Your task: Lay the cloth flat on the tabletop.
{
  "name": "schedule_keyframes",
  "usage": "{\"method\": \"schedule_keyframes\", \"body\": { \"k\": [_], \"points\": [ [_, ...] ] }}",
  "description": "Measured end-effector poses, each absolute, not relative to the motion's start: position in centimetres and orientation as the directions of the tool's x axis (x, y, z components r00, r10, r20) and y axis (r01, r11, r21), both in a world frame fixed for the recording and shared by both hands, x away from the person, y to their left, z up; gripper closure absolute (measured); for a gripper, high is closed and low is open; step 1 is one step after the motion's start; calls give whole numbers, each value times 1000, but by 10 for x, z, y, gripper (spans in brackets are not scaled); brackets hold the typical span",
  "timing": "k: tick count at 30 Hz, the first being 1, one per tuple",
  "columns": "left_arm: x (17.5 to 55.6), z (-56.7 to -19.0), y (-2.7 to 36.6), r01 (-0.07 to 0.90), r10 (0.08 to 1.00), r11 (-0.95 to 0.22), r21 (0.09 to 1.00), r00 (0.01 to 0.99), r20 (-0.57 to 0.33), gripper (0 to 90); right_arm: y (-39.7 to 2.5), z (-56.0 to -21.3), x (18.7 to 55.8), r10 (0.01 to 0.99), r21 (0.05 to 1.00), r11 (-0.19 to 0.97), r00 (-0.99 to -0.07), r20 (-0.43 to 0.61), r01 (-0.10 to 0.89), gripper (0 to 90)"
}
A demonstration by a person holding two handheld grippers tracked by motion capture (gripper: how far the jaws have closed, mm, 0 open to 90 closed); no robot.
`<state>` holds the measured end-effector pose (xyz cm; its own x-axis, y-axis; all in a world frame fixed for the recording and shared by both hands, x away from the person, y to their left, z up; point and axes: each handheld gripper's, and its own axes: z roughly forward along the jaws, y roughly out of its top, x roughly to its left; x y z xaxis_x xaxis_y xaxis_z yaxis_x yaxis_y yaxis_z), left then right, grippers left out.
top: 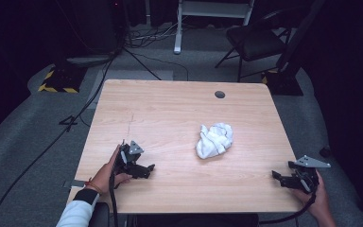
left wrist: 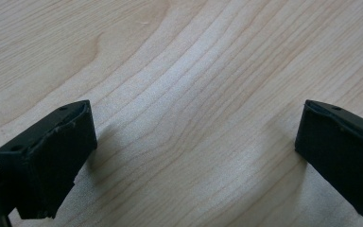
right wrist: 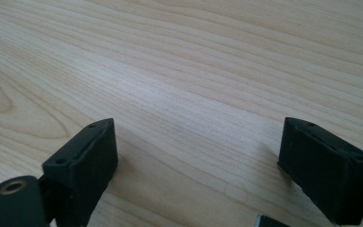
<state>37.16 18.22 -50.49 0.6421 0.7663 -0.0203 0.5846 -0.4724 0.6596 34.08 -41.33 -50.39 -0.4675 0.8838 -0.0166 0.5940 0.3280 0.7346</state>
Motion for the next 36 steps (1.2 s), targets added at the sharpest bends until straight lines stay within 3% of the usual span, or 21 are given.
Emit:
{"method": "schedule_keyframes", "body": {
  "k": [19, 20, 22, 36],
  "points": [
    [373, -505, 183, 487, 641, -570, 662, 768, -13, 3, -403, -501, 346, 814, 704, 417, -581, -7, 575, 117],
    [373, -505, 182, 484, 635, -575, 660, 772, -13, 3, -402, -499, 348, 813, 692, 427, -583, -11, 582, 128],
    [374, -505, 179, 479, 630, -577, 661, 776, -13, 3, -396, -496, 352, 810, 704, 434, -585, -33, 562, 234],
    [378, -505, 161, 462, 606, -591, 661, 795, -15, 2, -314, -457, 395, 684, 740, 532, -724, -89, 411, 423]
  ]
}}
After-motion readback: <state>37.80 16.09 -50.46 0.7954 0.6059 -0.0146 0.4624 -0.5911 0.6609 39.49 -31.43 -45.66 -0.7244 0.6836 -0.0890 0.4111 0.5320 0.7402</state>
